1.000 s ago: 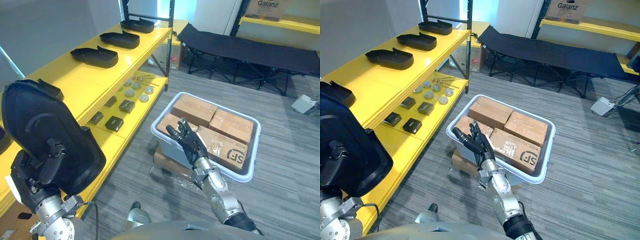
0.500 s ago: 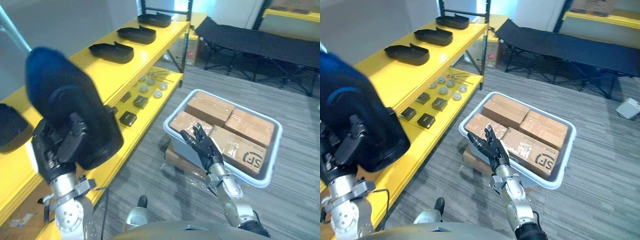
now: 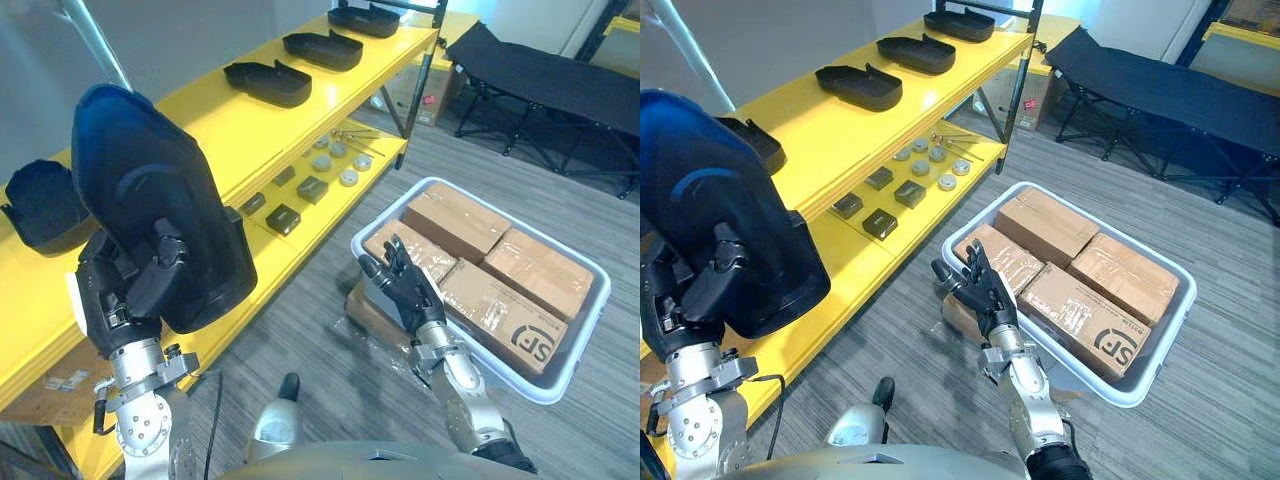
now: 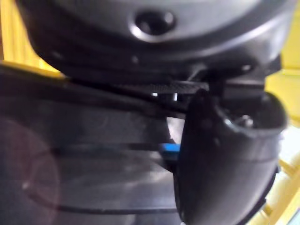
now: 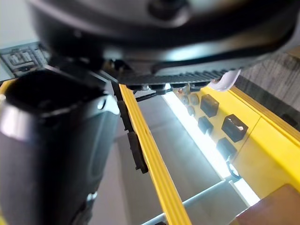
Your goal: Walk over and take three plastic housings, then place them on the shelf
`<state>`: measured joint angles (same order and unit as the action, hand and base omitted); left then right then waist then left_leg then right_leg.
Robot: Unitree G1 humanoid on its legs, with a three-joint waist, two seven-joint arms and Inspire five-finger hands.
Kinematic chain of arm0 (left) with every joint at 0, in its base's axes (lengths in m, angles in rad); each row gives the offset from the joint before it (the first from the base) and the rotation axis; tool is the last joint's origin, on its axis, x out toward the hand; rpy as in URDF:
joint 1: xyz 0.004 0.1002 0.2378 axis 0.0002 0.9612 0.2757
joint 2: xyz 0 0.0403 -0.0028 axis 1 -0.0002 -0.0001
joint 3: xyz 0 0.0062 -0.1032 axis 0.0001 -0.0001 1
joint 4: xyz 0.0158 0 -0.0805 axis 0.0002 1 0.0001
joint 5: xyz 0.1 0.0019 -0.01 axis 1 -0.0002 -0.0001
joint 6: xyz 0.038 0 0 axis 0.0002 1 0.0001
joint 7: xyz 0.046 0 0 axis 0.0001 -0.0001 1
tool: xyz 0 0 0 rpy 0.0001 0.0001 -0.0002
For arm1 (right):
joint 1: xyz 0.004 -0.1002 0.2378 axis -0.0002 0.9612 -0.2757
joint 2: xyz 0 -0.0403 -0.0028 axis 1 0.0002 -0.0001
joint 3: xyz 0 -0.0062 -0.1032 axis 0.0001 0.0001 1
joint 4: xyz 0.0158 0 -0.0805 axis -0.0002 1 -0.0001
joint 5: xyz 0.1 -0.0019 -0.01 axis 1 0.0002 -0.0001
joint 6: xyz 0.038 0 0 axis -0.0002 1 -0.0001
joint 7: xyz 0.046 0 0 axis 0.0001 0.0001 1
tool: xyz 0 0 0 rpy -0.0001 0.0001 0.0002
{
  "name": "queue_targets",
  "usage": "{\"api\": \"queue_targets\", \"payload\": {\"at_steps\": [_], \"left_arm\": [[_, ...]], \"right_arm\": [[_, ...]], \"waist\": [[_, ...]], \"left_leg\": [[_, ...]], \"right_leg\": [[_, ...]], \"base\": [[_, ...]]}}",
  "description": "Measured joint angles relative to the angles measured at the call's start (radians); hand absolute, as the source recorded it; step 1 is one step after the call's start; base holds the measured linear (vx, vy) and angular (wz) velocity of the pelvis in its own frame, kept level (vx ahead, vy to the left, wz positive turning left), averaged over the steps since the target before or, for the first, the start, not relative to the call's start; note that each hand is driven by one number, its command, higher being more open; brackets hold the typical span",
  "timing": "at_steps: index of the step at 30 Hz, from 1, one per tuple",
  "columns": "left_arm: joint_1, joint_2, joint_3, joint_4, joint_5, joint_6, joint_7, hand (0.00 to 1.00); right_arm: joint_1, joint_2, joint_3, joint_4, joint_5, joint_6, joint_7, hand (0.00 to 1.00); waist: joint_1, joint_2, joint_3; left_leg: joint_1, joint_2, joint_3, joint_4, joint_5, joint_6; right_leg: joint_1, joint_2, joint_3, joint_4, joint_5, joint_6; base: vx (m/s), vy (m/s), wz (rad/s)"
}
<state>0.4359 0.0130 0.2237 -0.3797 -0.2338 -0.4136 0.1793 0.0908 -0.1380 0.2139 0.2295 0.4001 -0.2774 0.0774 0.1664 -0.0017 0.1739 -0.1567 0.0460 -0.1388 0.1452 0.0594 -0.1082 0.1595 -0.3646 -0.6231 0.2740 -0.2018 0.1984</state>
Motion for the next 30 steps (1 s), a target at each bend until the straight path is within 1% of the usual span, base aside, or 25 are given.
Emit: {"api": "queue_targets", "payload": {"at_steps": [1, 2, 3, 4, 5, 6, 7, 8, 10, 11, 13, 14, 15, 16, 17, 18, 19, 20, 21, 22, 23, 24, 26, 28, 30], "left_arm": [[-0.001, 0.003, 0.016, 0.000, -0.001, 0.000, -0.007, 0.00], [-0.001, 0.005, 0.020, 0.000, -0.001, 0.000, -0.007, 0.00], [-0.009, 0.004, 0.023, 0.004, 0.007, 0.001, 0.004, 0.00], [-0.012, 0.008, 0.024, 0.003, 0.012, 0.001, 0.019, 0.00], [-0.020, 0.020, 0.024, 0.001, 0.014, 0.001, 0.030, 0.00], [-0.042, 0.045, 0.027, 0.002, 0.013, 0.001, 0.051, 0.00], [-0.074, 0.064, 0.038, 0.004, 0.010, 0.001, 0.082, 0.00], [-0.117, 0.073, 0.052, 0.015, 0.009, 0.001, 0.103, 0.00], [-0.201, 0.078, 0.046, 0.061, 0.009, 0.002, 0.126, 0.00], [-0.219, 0.077, 0.037, 0.073, 0.009, 0.001, 0.130, 0.00], [-0.231, 0.070, -0.007, 0.083, 0.010, 0.001, 0.144, 0.00], [-0.230, 0.069, -0.021, 0.083, 0.011, 0.001, 0.145, 0.00], [-0.228, 0.066, -0.034, 0.083, 0.015, 0.001, 0.144, 0.00], [-0.226, 0.067, -0.033, 0.081, 0.017, 0.001, 0.143, 0.00], [-0.218, 0.051, -0.032, 0.078, 0.019, 0.001, 0.144, 0.00], [-0.184, 0.028, -0.032, 0.062, 0.018, 0.002, 0.140, 0.00], [-0.170, 0.020, -0.032, 0.058, 0.018, 0.002, 0.135, 0.00], [-0.162, 0.015, -0.031, 0.059, 0.016, 0.002, 0.121, 0.00], [-0.165, 0.010, -0.032, 0.057, 0.011, 0.002, 0.109, 0.00], [-0.169, 0.009, -0.032, 0.056, 0.011, 0.001, 0.103, 0.00], [-0.185, 0.012, -0.032, 0.056, 0.011, 0.000, 0.095, 0.00], [-0.203, 0.010, -0.047, 0.056, 0.009, 0.000, 0.092, 0.00], [-0.209, 0.012, -0.073, 0.056, 0.011, 0.000, 0.093, 0.00], [-0.207, 0.013, -0.096, 0.056, 0.011, 0.000, 0.103, 0.00], [-0.203, 0.016, -0.109, 0.056, 0.011, 0.001, 0.103, 0.00]], "right_arm": [[-0.010, 0.008, -0.001, -0.001, -0.017, -0.009, -0.009, 1.00], [-0.012, 0.009, -0.002, -0.001, -0.026, -0.013, -0.016, 1.00], [-0.030, -0.005, -0.009, -0.001, -0.038, -0.016, -0.023, 1.00], [-0.043, -0.013, -0.011, -0.001, -0.038, -0.019, -0.021, 1.00], [-0.053, -0.013, -0.016, -0.001, -0.038, -0.024, -0.017, 1.00], [-0.075, -0.013, -0.020, -0.001, -0.038, -0.030, -0.012, 1.00], [-0.115, -0.017, -0.024, -0.002, -0.038, -0.030, 0.007, 1.00], [-0.153, -0.023, -0.037, -0.003, -0.038, -0.038, 0.025, 1.00], [-0.191, -0.027, -0.072, -0.033, -0.038, -0.050, 0.029, 1.00], [-0.190, -0.027, -0.082, -0.053, -0.038, -0.051, 0.026, 1.00], [-0.158, -0.028, -0.092, -0.151, -0.038, -0.050, 0.020, 1.00], [-0.144, -0.028, -0.092, -0.183, -0.039, -0.050, 0.020, 1.00], [-0.133, -0.028, -0.091, -0.233, -0.039, -0.048, 0.023, 1.00], [-0.132, -0.028, -0.091, -0.255, -0.039, -0.047, 0.026, 1.00], [-0.140, -0.046, -0.092, -0.294, -0.037, -0.047, 0.033, 1.00], [-0.146, -0.079, -0.096, -0.317, -0.034, -0.049, 0.043, 1.00], [-0.148, -0.095, -0.102, -0.318, -0.033, -0.053, 0.046, 1.00], [-0.146, -0.121, -0.126, -0.314, -0.033, -0.054, 0.048, 1.00], [-0.145, -0.135, -0.152, -0.300, -0.033, -0.054, 0.045, 1.00], [-0.145, -0.134, -0.171, -0.292, -0.034, -0.054, 0.043, 1.00], [-0.143, -0.126, -0.204, -0.276, -0.039, -0.054, 0.033, 1.00], [-0.135, -0.120, -0.227, -0.271, -0.041, -0.053, 0.015, 1.00], [-0.133, -0.115, -0.240, -0.270, -0.055, -0.053, 0.002, 1.00], [-0.136, -0.095, -0.240, -0.273, -0.080, -0.059, 0.002, 1.00], [-0.133, -0.066, -0.238, -0.273, -0.080, -0.059, 0.000, 1.00]], "waist": [[0.006, -0.021, 0.006], [0.007, -0.027, 0.007], [0.001, -0.022, 0.004], [-0.008, -0.011, -0.003], [-0.012, -0.004, -0.005], [-0.014, 0.003, -0.002], [-0.020, 0.004, -0.001], [-0.026, 0.006, 0.000], [-0.037, 0.014, 0.004], [-0.041, 0.019, 0.006], [-0.076, 0.023, 0.009], [-0.083, 0.015, 0.007], [-0.086, -0.008, 0.005], [-0.085, -0.024, -0.001], [-0.077, -0.028, -0.010], [-0.080, 0.007, -0.020], [-0.078, 0.012, -0.023], [-0.079, 0.045, -0.040], [-0.087, 0.054, -0.047], [-0.087, 0.061, -0.051], [-0.090, 0.065, -0.053], [-0.094, 0.063, -0.051], [-0.086, 0.053, -0.049], [-0.087, 0.041, -0.051], [-0.088, 0.024, -0.055]], "left_leg": [[-0.017, -0.029, 0.030, 0.069, -0.043, 0.038], [-0.017, -0.043, 0.040, 0.100, -0.071, 0.059], [-0.016, -0.057, 0.043, 0.161, -0.120, 0.053], [-0.006, -0.052, 0.034, 0.161, -0.135, 0.066], [-0.001, -0.045, 0.026, 0.156, -0.141, 0.065], [0.010, -0.028, 0.013, 0.144, -0.139, 0.077], [0.024, -0.007, 0.008, 0.123, -0.138, 0.079], [0.037, 0.003, -0.003, 0.109, -0.139, 0.078], [0.041, 0.003, -0.044, 0.103, -0.150, 0.076], [0.042, 0.003, -0.060, 0.104, -0.153, 0.074], [0.045, 0.001, -0.150, 0.117, -0.174, 0.046], [0.048, -0.004, -0.174, 0.123, -0.183, 0.036], [0.062, -0.018, -0.216, 0.127, -0.202, 0.015], [0.067, -0.027, -0.224, 0.127, -0.213, 0.004], [0.076, -0.001, -0.209, 0.132, -0.229, -0.014], [0.074, 0.075, -0.156, 0.131, -0.226, 0.000], [0.065, 0.102, -0.118, 0.136, -0.220, 0.004], [0.046, 0.138, -0.024, 0.155, -0.217, 0.003], [0.040, 0.160, 0.084, 0.160, -0.212, 0.002], [0.046, 0.167, 0.139, 0.152, -0.195, 0.010], [0.064, 0.184, 0.210, 0.103, -0.135, 0.005], [0.078, 0.188, 0.275, 0.058, -0.094, -0.013], [0.128, 0.179, 0.282, -0.031, -0.050, -0.040], [0.155, 0.168, 0.277, -0.084, -0.030, -0.048], [0.167, 0.150, 0.277, -0.117, -0.018, -0.044]], "right_leg": [[0.014, -0.027, 0.000, -0.006, -0.001, 0.003], [0.032, -0.037, -0.001, 0.003, 0.007, -0.008], [-0.024, -0.075, 0.091, 0.167, 0.047, -0.078], [-0.094, -0.092, 0.159, 0.291, 0.098, -0.134], [-0.132, -0.093, 0.183, 0.347, 0.133, -0.159], [-0.170, -0.073, 0.209, 0.372, 0.069, -0.132], [-0.203, -0.026, 0.225, 0.323, 0.007, -0.126], [-0.231, 0.031, 0.251, 0.246, -0.005, -0.137], [-0.308, 0.102, 0.363, 0.172, 0.000, -0.141], [-0.330, 0.116, 0.401, 0.162, 0.002, -0.139], [-0.348, 0.175, 0.544, 0.086, 0.023, -0.104], [-0.343, 0.178, 0.560, 0.078, 0.025, -0.102], [-0.312, 0.176, 0.571, 0.072, 0.024, -0.103], [-0.296, 0.171, 0.566, 0.071, 0.021, -0.108], [-0.276, 0.166, 0.518, 0.095, 0.062, -0.082], [-0.247, 0.195, 0.458, 0.090, 0.037, -0.115], [-0.236, 0.203, 0.432, 0.082, 0.034, -0.120], [-0.191, 0.216, 0.371, 0.046, 0.037, -0.132], [-0.155, 0.229, 0.311, 0.001, 0.048, -0.144], [-0.139, 0.232, 0.286, -0.018, 0.050, -0.144], [-0.113, 0.233, 0.241, -0.041, 0.054, -0.150], [-0.086, 0.232, 0.197, -0.057, 0.056, -0.152], [-0.065, 0.231, 0.183, -0.059, 0.056, -0.153], [-0.052, 0.227, 0.183, -0.068, 0.058, -0.151], [-0.051, 0.216, 0.182, -0.073, 0.061, -0.146]], "base": [[0.09, 0.128, 0.08], [0.15, 0.193, 0.09], [0.13, 0.178, 0.10], [0.11, 0.180, 0.15], [0.08, 0.084, 0.10], [0.12, 0.053, 0.05], [0.16, 0.041, 0.04], [0.14, 0.032, 0.13], [0.12, -0.024, 0.41], [0.12, -0.103, 0.78], [0.17, -0.202, 1.18], [0.22, -0.323, 1.36], [0.18, -0.317, 1.06], [0.22, -0.457, 1.21], [0.18, -0.478, 1.13], [0.17, -0.460, 1.09], [0.18, -0.382, 1.17], [0.22, -0.310, 1.25], [0.24, -0.280, 1.29], [0.22, -0.219, 1.22], [0.22, -0.194, 1.13], [0.20, -0.163, 1.07], [0.15, -0.064, 0.57], [0.10, 0.003, 0.22], [0.08, 0.036, 0.10]]}}
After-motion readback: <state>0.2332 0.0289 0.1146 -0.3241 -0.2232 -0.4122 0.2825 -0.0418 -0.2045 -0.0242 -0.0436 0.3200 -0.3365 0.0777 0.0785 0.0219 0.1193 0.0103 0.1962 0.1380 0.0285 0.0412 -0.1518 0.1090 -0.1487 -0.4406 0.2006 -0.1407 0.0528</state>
